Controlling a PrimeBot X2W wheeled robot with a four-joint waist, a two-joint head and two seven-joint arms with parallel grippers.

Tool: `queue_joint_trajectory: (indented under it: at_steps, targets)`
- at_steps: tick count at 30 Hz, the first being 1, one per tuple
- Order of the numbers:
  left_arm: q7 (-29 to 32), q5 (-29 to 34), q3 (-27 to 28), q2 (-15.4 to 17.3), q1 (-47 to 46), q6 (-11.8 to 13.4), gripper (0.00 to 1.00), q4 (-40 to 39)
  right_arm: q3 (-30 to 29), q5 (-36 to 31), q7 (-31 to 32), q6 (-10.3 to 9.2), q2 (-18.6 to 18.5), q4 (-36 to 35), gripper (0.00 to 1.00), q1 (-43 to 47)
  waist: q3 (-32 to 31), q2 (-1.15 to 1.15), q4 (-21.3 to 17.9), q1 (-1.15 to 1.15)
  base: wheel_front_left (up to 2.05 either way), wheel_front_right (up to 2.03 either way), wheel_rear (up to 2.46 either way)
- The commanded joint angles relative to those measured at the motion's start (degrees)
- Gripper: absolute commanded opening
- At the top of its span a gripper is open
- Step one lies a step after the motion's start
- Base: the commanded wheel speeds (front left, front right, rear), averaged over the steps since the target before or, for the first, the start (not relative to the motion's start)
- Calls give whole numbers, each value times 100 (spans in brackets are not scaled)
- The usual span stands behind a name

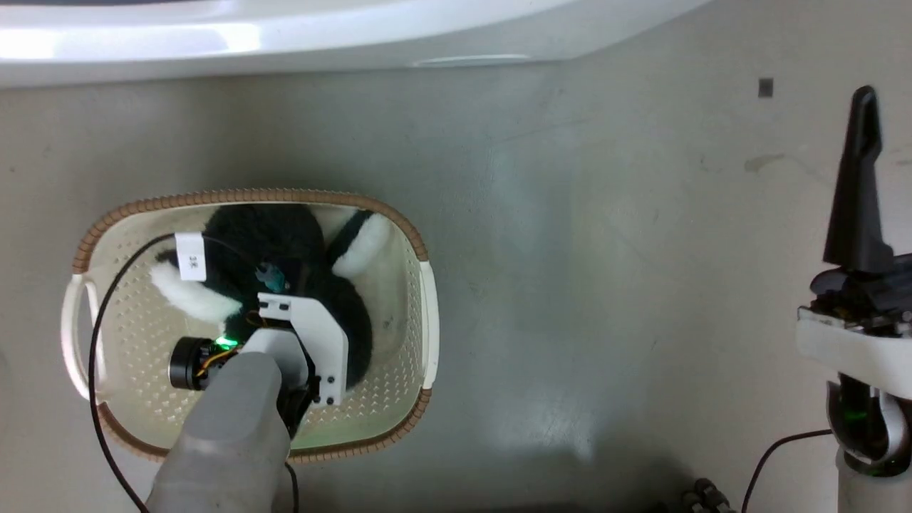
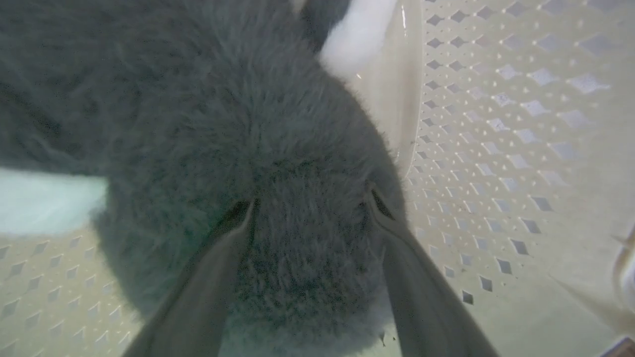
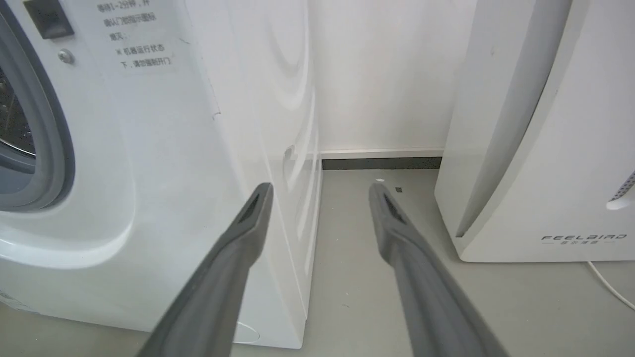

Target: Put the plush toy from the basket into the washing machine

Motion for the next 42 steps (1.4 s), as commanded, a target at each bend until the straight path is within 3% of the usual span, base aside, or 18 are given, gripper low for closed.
queue_joint_trajectory:
  at_steps: [1, 4, 7, 22, 33, 42]
  targets:
    - [57, -72, -44, 32, -122, -20, 100, 189, -23, 63, -51, -5, -2, -78, 100, -167, 93, 0, -10, 0, 0, 0, 0]
    - [64, -126, -111, 47, -240, -36, 100, 365, -44, 85, -87, -5, -2, -125, 100, -227, 217, 0, -20, 0, 0, 0, 0]
    - [99, -235, -132, 41, -365, -68, 0, 542, -67, 102, -123, -5, -2, -177, 100, -293, 336, 0, -31, 0, 0, 0, 0]
    - [79, -569, -379, 44, -829, -150, 0, 1297, -144, 174, -275, -5, -3, -357, 100, -539, 690, 0, -83, 0, 0, 0, 0]
    - [-303, -628, -452, 24, -643, -212, 0, 1297, -99, 160, -275, -5, -3, -121, 100, -376, 50, 0, -32, 0, 0, 0, 0]
    - [-723, -660, -585, -84, -265, -399, 0, 1297, -98, 136, -275, -5, -3, 107, 100, -48, -860, 0, 131, 0, 0, 0, 0]
